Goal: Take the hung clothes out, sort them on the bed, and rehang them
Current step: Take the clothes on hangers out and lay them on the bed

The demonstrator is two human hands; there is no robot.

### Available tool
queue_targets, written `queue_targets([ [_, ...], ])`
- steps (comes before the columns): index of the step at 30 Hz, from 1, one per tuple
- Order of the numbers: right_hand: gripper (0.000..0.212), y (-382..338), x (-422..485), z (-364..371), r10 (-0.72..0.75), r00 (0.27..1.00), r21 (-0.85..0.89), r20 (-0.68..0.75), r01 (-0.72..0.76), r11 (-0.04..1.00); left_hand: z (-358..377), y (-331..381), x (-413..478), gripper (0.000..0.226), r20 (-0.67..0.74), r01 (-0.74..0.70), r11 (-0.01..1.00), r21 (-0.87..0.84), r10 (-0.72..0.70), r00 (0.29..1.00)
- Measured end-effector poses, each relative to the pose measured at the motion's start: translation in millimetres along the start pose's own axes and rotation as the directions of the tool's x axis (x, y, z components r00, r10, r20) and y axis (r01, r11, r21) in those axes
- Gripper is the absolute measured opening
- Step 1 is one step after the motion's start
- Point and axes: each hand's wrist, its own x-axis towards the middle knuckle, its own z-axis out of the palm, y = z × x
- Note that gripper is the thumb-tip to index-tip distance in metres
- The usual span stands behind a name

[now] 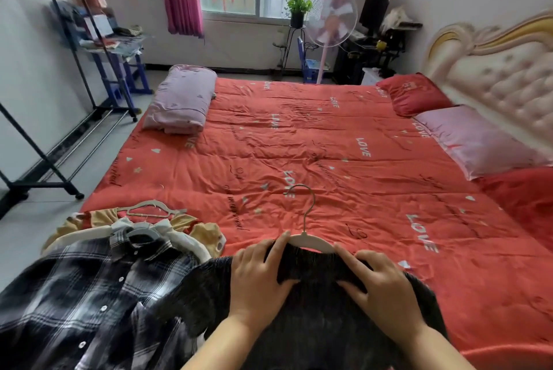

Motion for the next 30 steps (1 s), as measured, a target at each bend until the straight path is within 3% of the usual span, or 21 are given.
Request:
queue_targets([
  [11, 0.075, 105, 157, 115, 0.024, 0.98, 0.114, 0.199, -0.048, 0.992, 98, -57, 139, 0.102, 0.175, 0.224, 0.963, 0.15, -0.248, 0.953],
  [13, 0.081, 122, 193, 144, 0.071, 0.958, 0.014, 0.278, -0.078, 0.997, 113, -69, 168, 0.094, 0.255, 0.28, 0.914, 0.292, -0.357, 0.899],
  [15, 0.077, 132, 221, 165, 0.087, 0.902, -0.104, 0.423, -0.048, 0.993, 134, -80, 187, 0.086, 0.358, 0.371, 0.869, 0.328, -0.478, 0.802],
  [17, 0.07, 134, 237, 184, 0.099, 0.839, -0.103, 0.535, -0.052, 0.993, 150, -92, 194, 0.085, 0.411, 0.413, 0.835, 0.363, -0.542, 0.733],
  [22, 0.053, 131, 223, 214, 0.024, 0.775, 0.004, 0.631, -0.034, 0.999, 167, -107, 175, 0.072, 0.493, 0.45, 0.778, 0.438, -0.627, 0.604],
  [27, 0.05, 123, 205, 217, 0.023, 0.702, 0.005, 0.712, -0.037, 0.999, 163, -105, 161, 0.068, 0.494, 0.48, 0.759, 0.439, -0.651, 0.577],
  [30, 0.049, 110, 210, 211, -0.01, 0.699, 0.031, 0.715, -0.018, 0.999, 151, -104, 161, 0.068, 0.466, 0.479, 0.758, 0.444, -0.651, 0.599],
])
